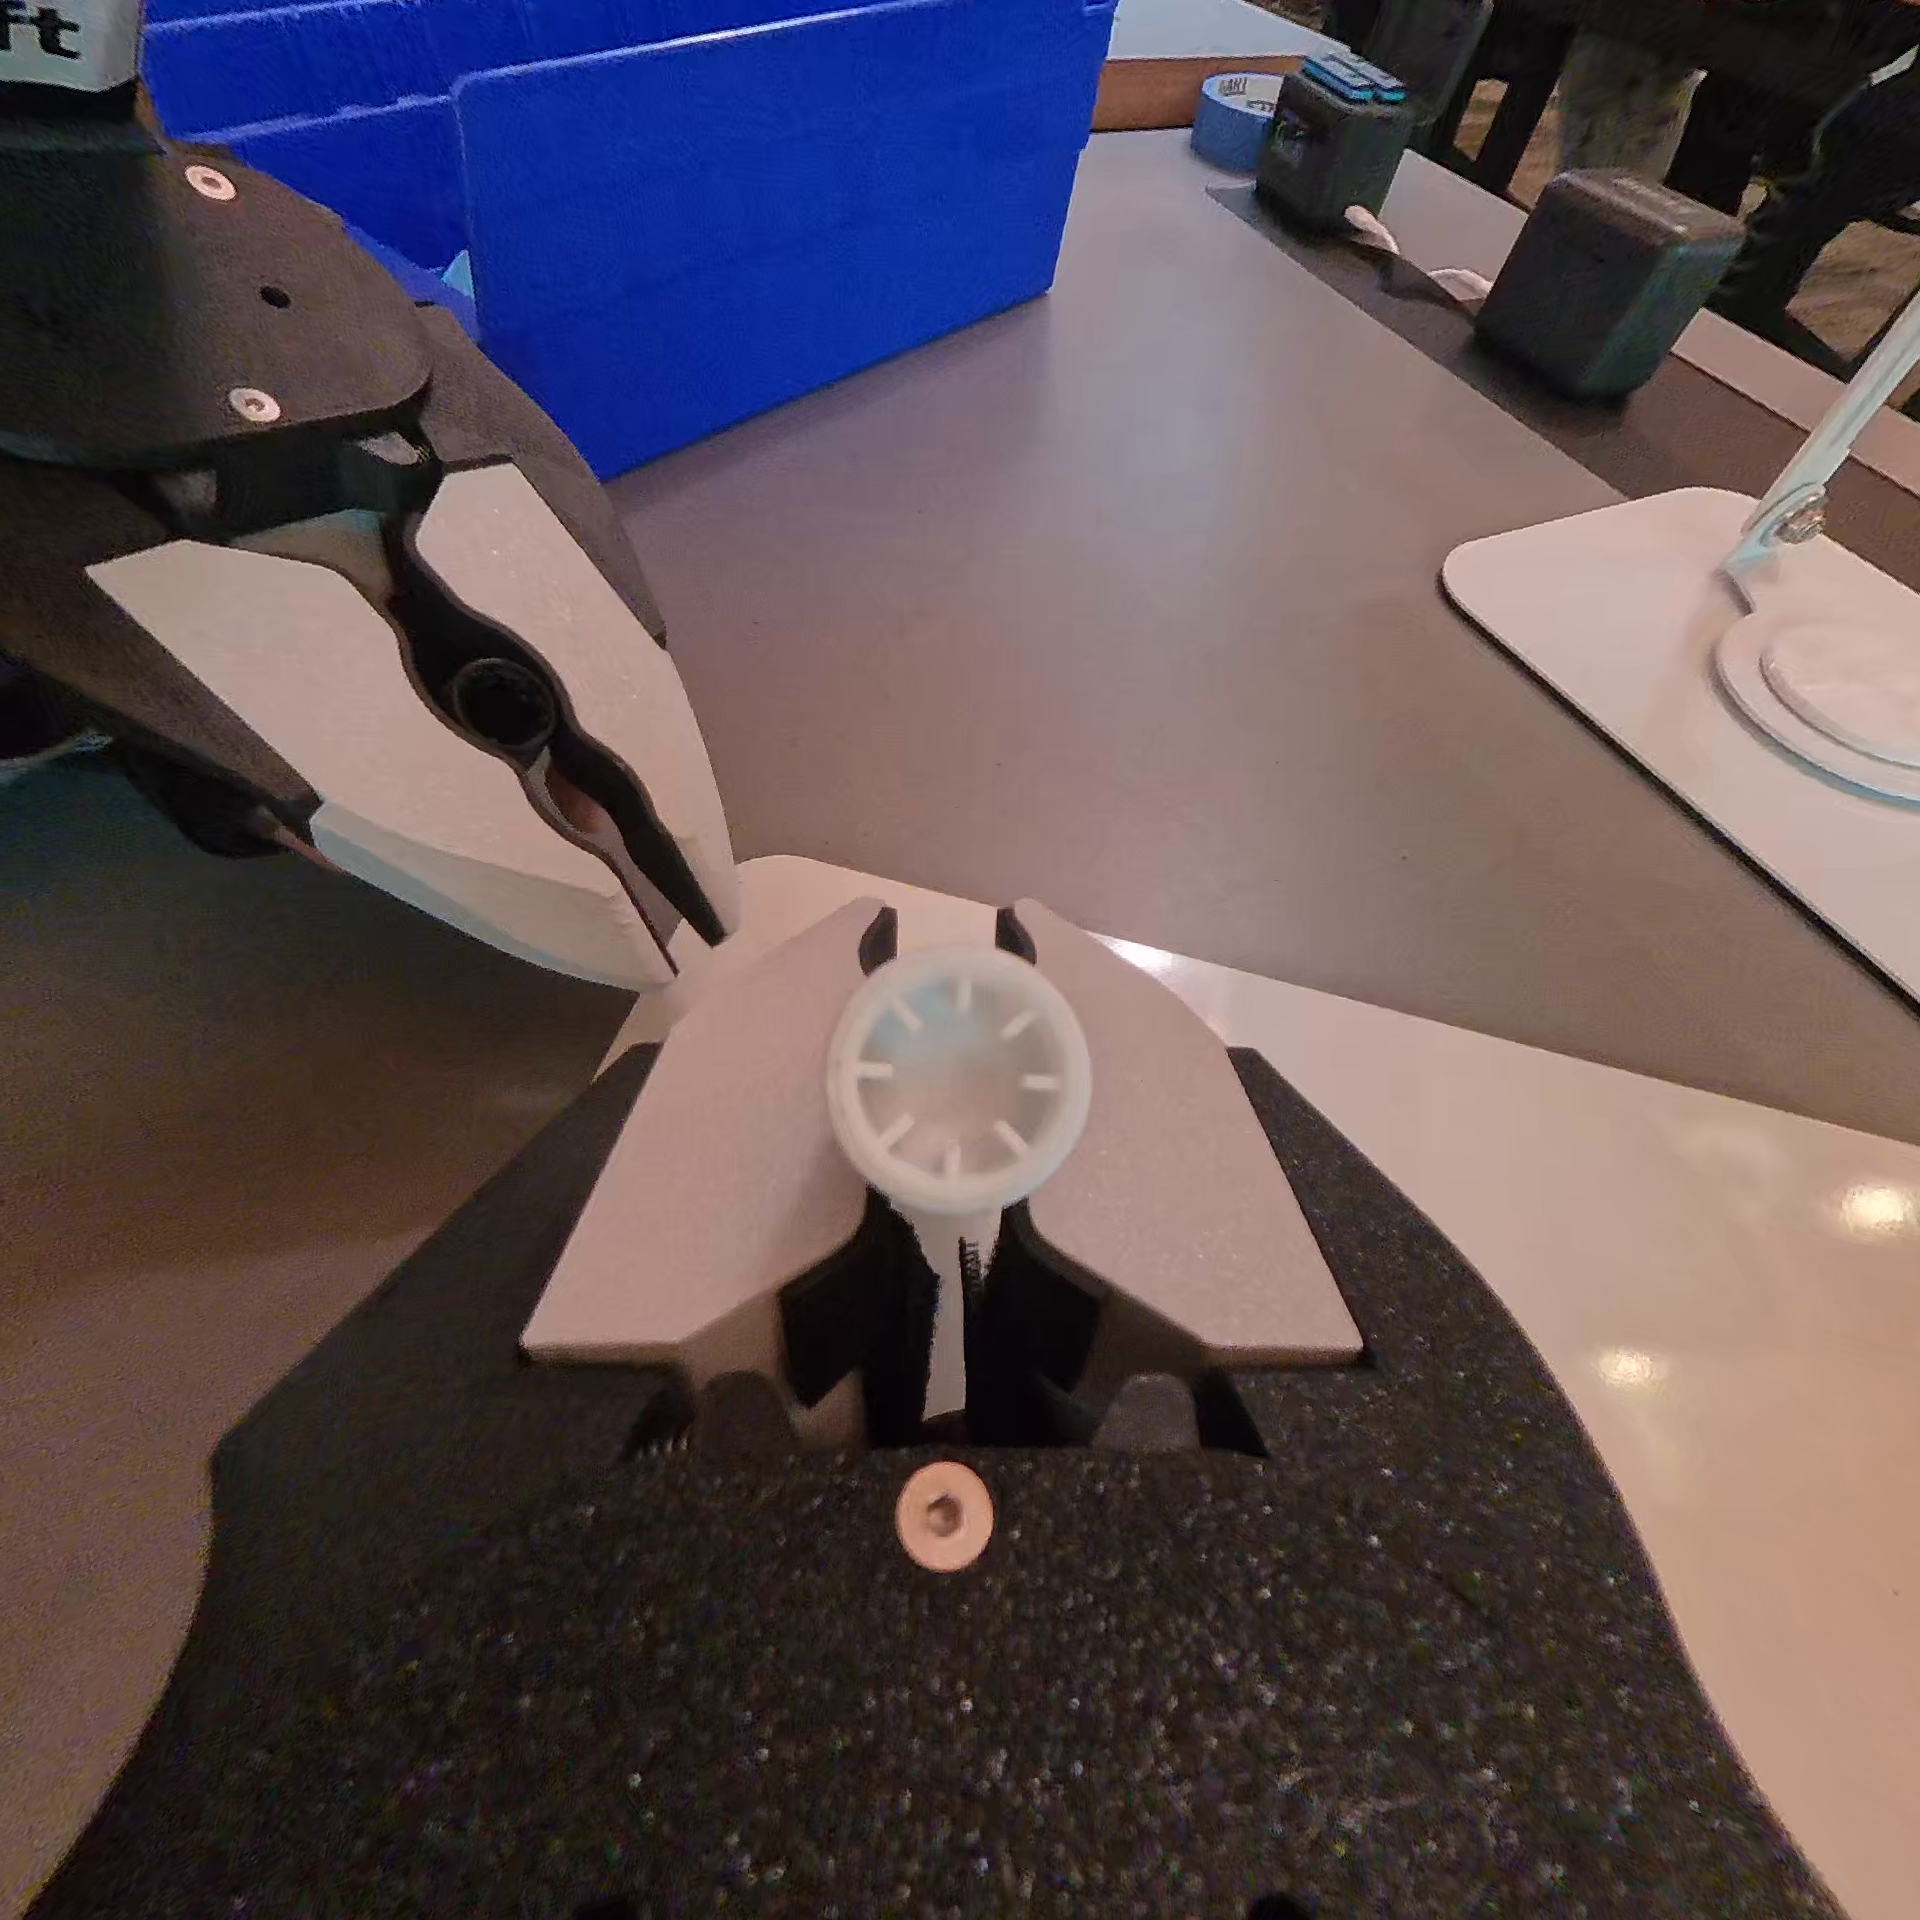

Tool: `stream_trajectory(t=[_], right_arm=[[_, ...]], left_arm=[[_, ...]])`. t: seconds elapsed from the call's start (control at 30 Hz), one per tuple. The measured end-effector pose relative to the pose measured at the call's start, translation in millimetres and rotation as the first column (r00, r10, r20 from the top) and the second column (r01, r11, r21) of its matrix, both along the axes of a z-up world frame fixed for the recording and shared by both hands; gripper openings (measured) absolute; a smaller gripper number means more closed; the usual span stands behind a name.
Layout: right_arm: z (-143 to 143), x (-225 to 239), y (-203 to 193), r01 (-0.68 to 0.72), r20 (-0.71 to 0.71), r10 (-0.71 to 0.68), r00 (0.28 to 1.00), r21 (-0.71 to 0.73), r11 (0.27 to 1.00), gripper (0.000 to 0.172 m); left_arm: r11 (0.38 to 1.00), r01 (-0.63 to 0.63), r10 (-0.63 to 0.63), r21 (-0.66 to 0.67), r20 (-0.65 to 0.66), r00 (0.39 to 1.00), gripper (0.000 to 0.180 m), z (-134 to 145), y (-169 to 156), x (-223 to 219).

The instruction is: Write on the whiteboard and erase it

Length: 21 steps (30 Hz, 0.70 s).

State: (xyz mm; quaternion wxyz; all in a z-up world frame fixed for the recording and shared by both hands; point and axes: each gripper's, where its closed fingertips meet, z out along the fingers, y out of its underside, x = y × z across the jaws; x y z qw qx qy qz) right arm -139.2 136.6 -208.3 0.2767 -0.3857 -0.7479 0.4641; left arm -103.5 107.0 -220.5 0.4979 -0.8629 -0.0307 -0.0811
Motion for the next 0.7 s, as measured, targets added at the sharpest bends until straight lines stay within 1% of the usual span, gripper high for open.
stream_trajectory(t=[0.17,0.33,0.43,0.57,0.63,0.7], right_arm=[[0.0,-3.9,-12.2,-0.036,0.0,0.036,0.999,0.003,0.999,0.019],[-0.8,25.2,-21.2,-0.074,0.045,0.077,0.996,-0.057,0.996,0.019],[-1.4,42.9,-10.3,-0.05,0.069,0.057,0.996,-0.088,0.995,0.019],[-1.2,34.9,20.0,0.034,0.054,-0.031,0.998,-0.071,0.997,0.019],[-0.9,26.7,20.4,0.031,0.045,-0.028,0.999,-0.06,0.998,0.019],[-0.8,23.3,8.2,-0.009,0.047,0.012,0.999,-0.062,0.998,0.019]], left_arm=[[1.0,-0.006,0.006,0.001,0.011,1.0,0.009,0.0,0.1,-1.1],[1.0,-0.003,0.003,-0.002,0.007,1.0,0.009,-0.5,0.1,-0.7],[1.0,0.001,-0.001,-0.006,-0.001,1.0,0.01,-1.2,0.2,0.1],[1.0,0.005,-0.005,-0.015,-0.006,1.0,0.009,-2.7,0.5,0.7],[1.0,0.002,-0.002,-0.018,-0.004,1.0,0.009,-3.1,0.6,0.2],[1.0,-0.001,0.001,-0.019,0.002,1.0,0.009,-3.3,0.7,-0.3]])
